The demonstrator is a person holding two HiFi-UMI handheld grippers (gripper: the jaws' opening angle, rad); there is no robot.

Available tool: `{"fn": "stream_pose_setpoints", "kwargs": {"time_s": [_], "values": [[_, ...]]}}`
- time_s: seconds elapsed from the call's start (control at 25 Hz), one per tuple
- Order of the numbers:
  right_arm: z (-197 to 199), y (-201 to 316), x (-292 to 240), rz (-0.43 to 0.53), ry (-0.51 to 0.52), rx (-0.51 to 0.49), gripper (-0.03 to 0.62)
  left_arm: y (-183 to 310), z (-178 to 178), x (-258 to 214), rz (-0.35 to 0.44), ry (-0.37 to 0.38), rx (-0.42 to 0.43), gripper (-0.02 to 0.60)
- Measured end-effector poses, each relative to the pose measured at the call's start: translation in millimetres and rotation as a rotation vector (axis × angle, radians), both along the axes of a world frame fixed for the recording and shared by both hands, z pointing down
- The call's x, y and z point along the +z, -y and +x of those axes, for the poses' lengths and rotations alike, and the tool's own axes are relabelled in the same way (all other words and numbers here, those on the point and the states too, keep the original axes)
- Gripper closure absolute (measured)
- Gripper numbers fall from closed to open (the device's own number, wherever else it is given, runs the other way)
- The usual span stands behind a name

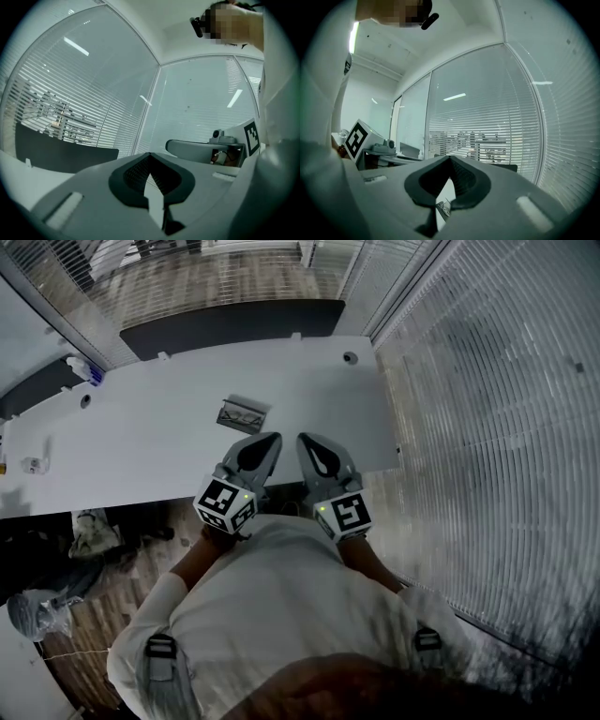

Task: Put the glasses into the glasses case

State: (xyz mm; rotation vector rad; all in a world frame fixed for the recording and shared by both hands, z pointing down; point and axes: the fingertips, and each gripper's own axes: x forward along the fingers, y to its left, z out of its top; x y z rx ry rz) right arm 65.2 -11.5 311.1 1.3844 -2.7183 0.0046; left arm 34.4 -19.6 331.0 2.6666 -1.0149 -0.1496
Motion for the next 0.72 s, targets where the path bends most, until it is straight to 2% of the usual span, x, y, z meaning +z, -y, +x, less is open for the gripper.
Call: {"fn": "stream_pose_setpoints", "kwargs": {"time_s": [0.72], "values": [[2.1,5.9,1.9,-0.014,0.012,-0.036,0.594,2.5,-3.0,4.0,-0.029,0.001,-0.020,0.580]]}}
